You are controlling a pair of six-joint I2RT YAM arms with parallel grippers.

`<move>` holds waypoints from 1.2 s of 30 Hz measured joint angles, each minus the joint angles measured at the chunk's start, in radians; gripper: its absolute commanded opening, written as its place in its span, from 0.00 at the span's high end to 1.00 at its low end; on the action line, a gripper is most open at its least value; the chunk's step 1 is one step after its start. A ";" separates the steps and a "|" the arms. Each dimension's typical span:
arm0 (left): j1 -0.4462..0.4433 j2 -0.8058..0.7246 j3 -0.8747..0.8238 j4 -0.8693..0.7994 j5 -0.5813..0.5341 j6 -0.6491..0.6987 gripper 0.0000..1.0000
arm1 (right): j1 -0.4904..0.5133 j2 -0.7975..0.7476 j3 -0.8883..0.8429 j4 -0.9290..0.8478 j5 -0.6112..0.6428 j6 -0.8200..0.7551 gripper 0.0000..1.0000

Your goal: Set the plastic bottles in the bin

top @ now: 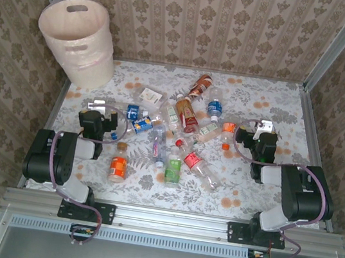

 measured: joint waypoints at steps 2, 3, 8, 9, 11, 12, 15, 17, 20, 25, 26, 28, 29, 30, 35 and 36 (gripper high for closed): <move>0.000 -0.011 0.000 -0.014 0.001 0.000 0.00 | 0.000 -0.001 0.000 -0.001 0.000 0.000 0.00; 0.000 -0.031 0.000 -0.034 0.000 0.000 0.00 | 0.000 -0.006 0.000 -0.006 0.000 0.000 0.00; 0.000 -0.231 0.023 -0.183 -0.007 0.000 0.00 | 0.000 -0.137 0.016 -0.154 0.000 0.001 0.00; 0.000 -0.277 0.041 -0.224 -0.020 -0.005 0.00 | 0.000 -0.176 0.028 -0.189 0.000 0.005 0.00; -0.001 -0.351 0.077 -0.309 -0.052 -0.030 0.00 | 0.000 -0.242 0.048 -0.246 0.000 0.016 0.00; -0.002 -0.387 0.097 -0.361 -0.075 -0.052 0.00 | 0.000 -0.274 0.060 -0.278 0.000 0.029 0.00; -0.002 -0.476 0.176 -0.575 -0.170 -0.175 0.00 | 0.000 -0.341 0.087 -0.383 0.004 0.085 0.00; -0.002 -0.507 0.249 -0.755 -0.223 -0.280 0.00 | 0.000 -0.372 0.101 -0.454 0.004 0.126 0.00; -0.002 -0.531 0.335 -0.996 -0.247 -0.420 0.00 | 0.000 -0.406 0.103 -0.541 0.003 0.195 0.00; -0.042 -0.585 0.349 -1.316 -0.165 -0.583 0.00 | 0.000 -0.429 0.104 -0.642 0.002 0.270 0.00; -0.063 -0.599 0.345 -1.371 -0.140 -0.609 0.00 | 0.000 -0.432 0.104 -0.653 0.002 0.278 0.00; -0.102 -0.622 0.338 -1.457 -0.095 -0.648 0.00 | 0.000 -0.438 0.104 -0.669 0.003 0.294 0.00; -0.125 -0.634 0.334 -1.499 -0.072 -0.666 0.00 | 0.000 -0.441 0.104 -0.675 0.003 0.299 0.00; -0.149 -0.645 0.327 -1.532 -0.050 -0.681 0.00 | 0.000 -0.444 0.104 -0.679 0.003 0.304 0.00; -0.269 -0.698 0.251 -1.617 0.050 -0.739 0.00 | 0.000 -0.447 0.108 -0.690 0.003 0.323 0.00; -0.291 -0.696 0.233 -1.628 0.068 -0.748 0.00 | 0.000 -0.447 0.110 -0.690 0.003 0.325 0.00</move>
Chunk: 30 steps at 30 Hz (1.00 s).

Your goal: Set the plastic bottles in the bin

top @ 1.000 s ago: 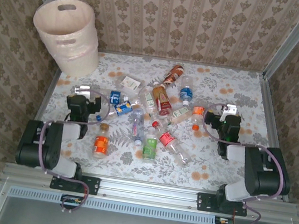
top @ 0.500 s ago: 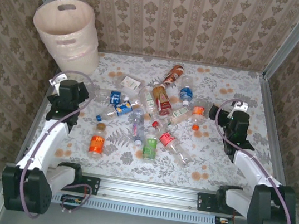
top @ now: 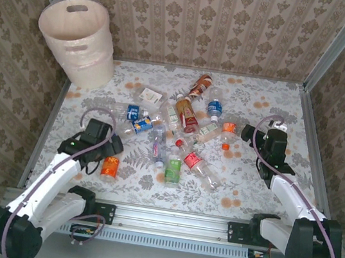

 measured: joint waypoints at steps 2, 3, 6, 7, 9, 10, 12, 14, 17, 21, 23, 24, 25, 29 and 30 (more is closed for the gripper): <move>-0.045 0.023 -0.026 -0.014 0.029 -0.015 0.00 | 0.000 0.000 0.004 0.000 0.000 0.003 0.00; -0.073 0.042 -0.034 -0.018 0.039 -0.021 0.00 | 0.000 0.000 0.005 0.000 0.000 0.006 0.00; -0.160 0.112 -0.034 -0.014 0.045 -0.024 0.00 | 0.000 0.000 0.010 -0.007 0.000 0.010 0.00; -0.177 0.134 -0.034 -0.014 0.044 -0.024 0.00 | 0.000 -0.001 0.011 -0.010 0.000 0.010 0.00; -0.196 0.185 -0.034 -0.008 0.040 -0.024 0.02 | 0.000 -0.006 0.014 -0.021 0.000 0.014 0.00; -0.200 0.208 -0.034 -0.002 0.039 -0.024 0.03 | 0.000 -0.010 0.014 -0.024 0.000 0.017 0.00; -0.201 0.247 -0.034 0.017 0.036 -0.024 0.08 | 0.000 -0.021 0.014 -0.032 0.001 0.018 0.00; -0.202 0.278 -0.034 0.038 0.034 -0.021 0.14 | 0.000 -0.034 0.016 -0.046 0.001 0.018 0.00; -0.208 0.314 -0.035 0.069 0.033 -0.014 0.26 | 0.000 -0.043 0.025 -0.064 0.001 0.017 0.00; -0.214 0.339 -0.050 0.101 0.028 -0.008 0.36 | 0.000 -0.044 0.043 -0.078 -0.008 0.017 0.00; -0.214 0.338 -0.061 0.106 0.023 -0.005 0.37 | 0.000 -0.044 0.053 -0.087 -0.020 0.017 0.00; -0.214 0.335 -0.065 0.108 0.020 -0.005 0.38 | 0.002 -0.043 0.058 -0.093 -0.032 0.017 0.00; -0.214 0.327 -0.066 0.108 0.014 -0.005 0.40 | 0.004 -0.042 0.066 -0.101 -0.043 0.017 0.00; -0.214 0.256 -0.068 0.087 -0.014 -0.007 0.43 | 0.027 -0.026 0.098 -0.120 -0.084 0.016 0.00; -0.213 0.225 -0.068 0.078 -0.026 -0.010 0.44 | 0.038 -0.021 0.105 -0.120 -0.091 0.012 0.00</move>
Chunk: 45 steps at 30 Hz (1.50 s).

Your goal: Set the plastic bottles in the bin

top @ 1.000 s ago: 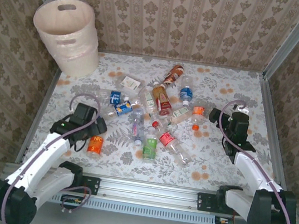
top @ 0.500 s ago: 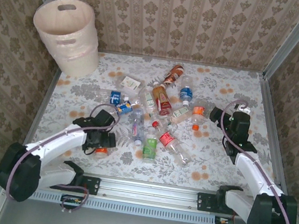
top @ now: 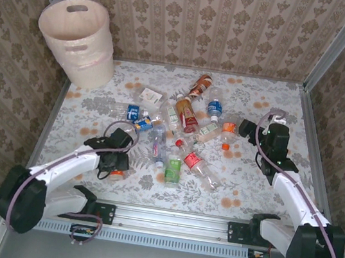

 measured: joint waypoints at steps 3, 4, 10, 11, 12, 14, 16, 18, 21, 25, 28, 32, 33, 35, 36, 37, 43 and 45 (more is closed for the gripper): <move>0.000 -0.092 0.008 -0.047 -0.043 -0.015 0.45 | 0.033 0.006 0.012 0.001 -0.013 -0.012 0.00; 0.000 -0.124 0.021 -0.070 -0.060 -0.019 0.46 | 0.042 0.009 0.016 0.002 -0.018 -0.015 0.00; 0.014 -0.194 0.185 -0.127 -0.170 -0.024 0.47 | 0.078 0.029 0.040 0.032 -0.047 -0.018 0.00; 0.014 -0.194 0.216 -0.116 -0.193 -0.018 0.48 | 0.082 0.032 0.043 0.041 -0.049 -0.018 0.00; 0.014 -0.194 0.244 -0.093 -0.217 -0.007 0.48 | 0.087 0.036 0.047 0.055 -0.050 -0.017 0.00; 0.016 -0.190 0.287 -0.025 -0.259 0.027 0.48 | 0.095 0.044 0.053 0.076 -0.052 -0.014 0.00; 0.032 -0.168 0.320 0.065 -0.287 0.073 0.48 | 0.101 0.055 0.065 0.091 -0.057 -0.008 0.00; 0.063 -0.124 0.354 0.159 -0.296 0.114 0.49 | 0.106 0.062 0.078 0.101 -0.066 0.002 0.00; 0.150 -0.029 0.408 0.296 -0.261 0.157 0.50 | 0.111 0.069 0.105 0.102 -0.095 0.029 0.00; 0.234 0.107 0.525 0.432 -0.212 0.210 0.50 | 0.127 0.079 0.122 0.111 -0.132 0.069 0.00; 0.291 0.215 0.644 0.525 -0.157 0.250 0.48 | 0.145 0.092 0.123 0.117 -0.145 0.090 0.00; 0.370 0.396 0.863 0.608 -0.105 0.343 0.49 | 0.158 0.101 0.123 0.126 -0.147 0.115 0.00; 0.389 0.446 0.925 0.624 -0.093 0.365 0.49 | 0.160 0.101 0.123 0.128 -0.147 0.121 0.00; 0.418 0.529 1.028 0.640 -0.072 0.395 0.48 | 0.164 0.101 0.123 0.130 -0.147 0.127 0.00; 0.437 0.575 1.086 0.644 -0.056 0.410 0.48 | 0.167 0.101 0.123 0.129 -0.147 0.129 0.00; 0.453 0.612 1.135 0.641 -0.040 0.419 0.48 | 0.170 0.101 0.123 0.129 -0.146 0.132 0.00; 0.558 0.849 1.469 0.599 0.065 0.473 0.48 | 0.177 0.085 0.116 0.125 -0.128 0.135 0.00; 0.586 0.919 1.569 0.580 0.089 0.488 0.48 | 0.177 0.074 0.106 0.124 -0.116 0.135 0.00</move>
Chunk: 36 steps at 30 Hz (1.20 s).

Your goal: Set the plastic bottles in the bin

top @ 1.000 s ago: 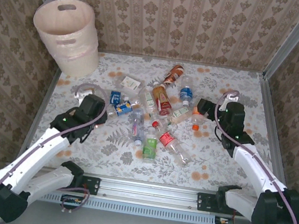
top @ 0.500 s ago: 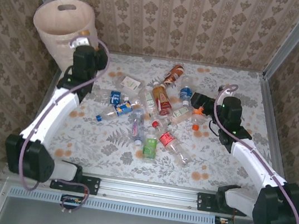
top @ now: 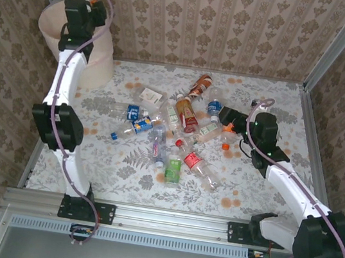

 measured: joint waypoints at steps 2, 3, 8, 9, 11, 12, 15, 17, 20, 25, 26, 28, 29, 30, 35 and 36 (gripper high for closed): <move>0.023 0.059 0.081 -0.018 0.024 0.007 0.48 | 0.000 -0.007 -0.009 -0.003 0.012 0.000 0.00; 0.033 0.090 0.124 -0.032 0.041 0.011 0.49 | 0.000 -0.008 -0.011 -0.005 0.019 0.000 0.00; 0.071 0.249 0.328 -0.098 0.147 0.040 0.48 | 0.000 -0.008 -0.013 -0.026 0.041 -0.013 0.00; 0.076 0.271 0.349 -0.109 0.169 0.044 0.48 | 0.000 -0.008 -0.013 -0.029 0.044 -0.016 0.00; 0.083 0.298 0.363 -0.138 0.204 0.051 0.48 | 0.000 -0.008 -0.013 -0.037 0.045 -0.019 0.00; 0.086 0.304 0.363 -0.154 0.216 0.054 0.48 | 0.000 -0.008 -0.013 -0.043 0.045 -0.020 0.00; 0.095 0.322 0.363 -0.181 0.260 0.059 0.48 | 0.000 -0.008 -0.013 -0.054 0.046 -0.023 0.00; 0.103 0.329 0.363 -0.192 0.301 0.059 0.48 | 0.000 -0.008 -0.013 -0.055 0.046 -0.023 0.00; 0.117 0.346 0.385 -0.213 0.360 0.057 0.49 | 0.000 -0.008 -0.013 -0.055 0.046 -0.023 0.00; 0.130 0.357 0.401 -0.271 0.410 0.026 0.51 | 0.000 -0.008 -0.013 -0.062 0.046 -0.023 0.00; 0.130 0.356 0.398 -0.280 0.415 0.017 0.51 | 0.000 -0.009 -0.013 -0.069 0.046 -0.023 0.00; 0.133 0.338 0.358 -0.278 0.423 -0.012 0.51 | 0.000 -0.015 -0.013 -0.079 0.047 -0.024 0.00; 0.134 0.315 0.322 -0.277 0.423 -0.026 0.51 | 0.000 -0.018 -0.013 -0.080 0.049 -0.026 0.00; 0.134 0.288 0.281 -0.277 0.423 -0.034 0.51 | 0.000 -0.022 -0.013 -0.080 0.050 -0.027 0.00; 0.136 0.170 0.123 -0.290 0.420 -0.077 0.52 | 0.000 -0.033 -0.013 -0.087 0.050 -0.027 0.00; 0.136 0.149 0.095 -0.290 0.422 -0.086 0.52 | 0.000 -0.034 -0.013 -0.092 0.050 -0.027 0.00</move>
